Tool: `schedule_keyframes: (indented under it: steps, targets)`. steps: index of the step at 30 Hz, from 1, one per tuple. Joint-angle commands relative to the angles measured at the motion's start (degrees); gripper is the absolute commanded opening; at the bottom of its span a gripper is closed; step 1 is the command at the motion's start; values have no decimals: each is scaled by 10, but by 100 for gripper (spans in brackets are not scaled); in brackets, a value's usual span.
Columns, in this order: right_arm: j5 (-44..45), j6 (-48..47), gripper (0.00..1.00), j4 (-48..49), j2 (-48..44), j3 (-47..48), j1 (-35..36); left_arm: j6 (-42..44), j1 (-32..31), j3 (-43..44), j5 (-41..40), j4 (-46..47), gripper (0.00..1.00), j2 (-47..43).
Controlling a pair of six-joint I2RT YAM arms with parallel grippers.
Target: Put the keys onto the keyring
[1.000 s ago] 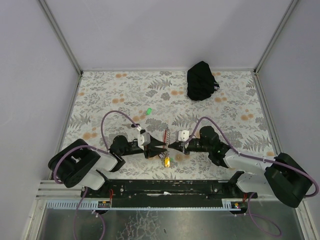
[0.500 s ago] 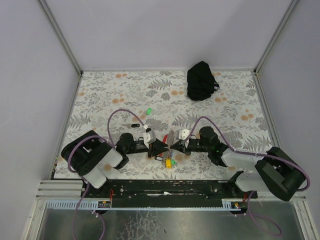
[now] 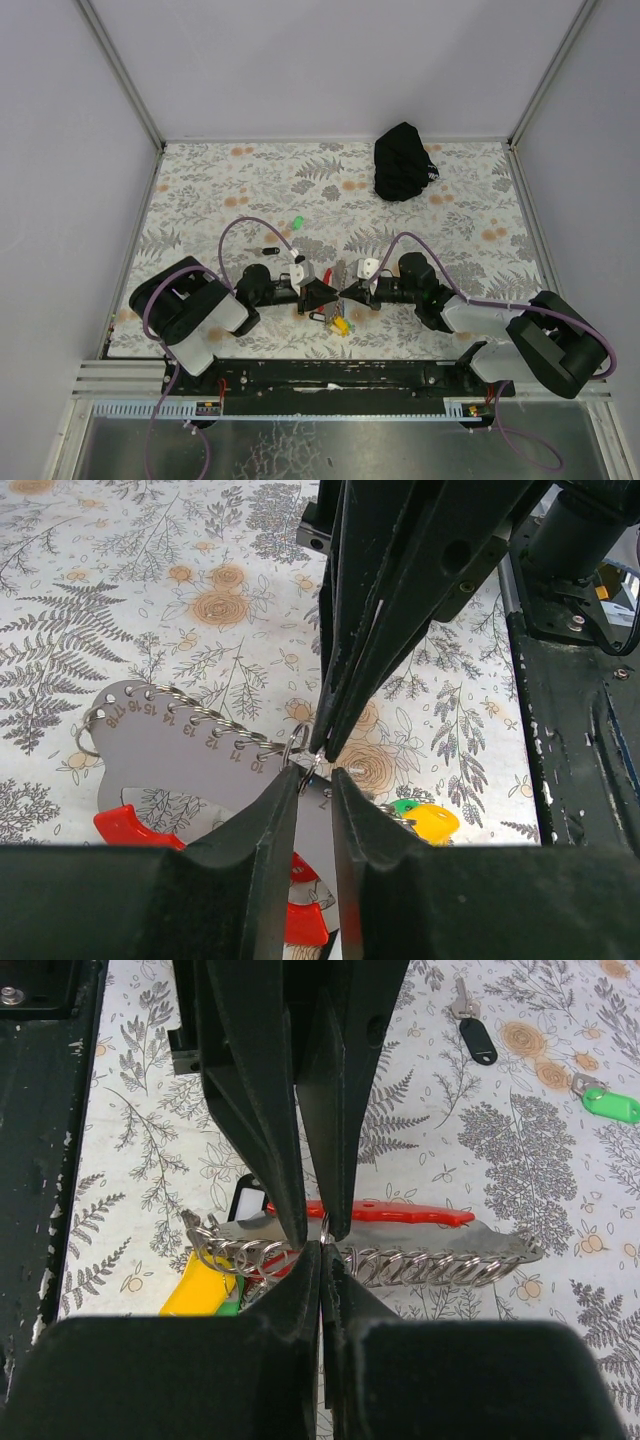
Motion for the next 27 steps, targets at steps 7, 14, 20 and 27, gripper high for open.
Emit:
schedule_keyframes:
  steps: [7,14,20,27]
  targets:
    - [-20,-7,0,13,-9,13,-5,28,3,14,-8,-27,0,-19]
    - [27,-53,28,-62,-27,27,-5,104,-6,64,-59,-273,0,-115]
    - [50,-79,32,-103,-48,43,-5,143,-26,126,-97,-434,0,-132]
    - [66,-93,37,-98,-46,49,-5,172,-61,191,-151,-575,0,-135]
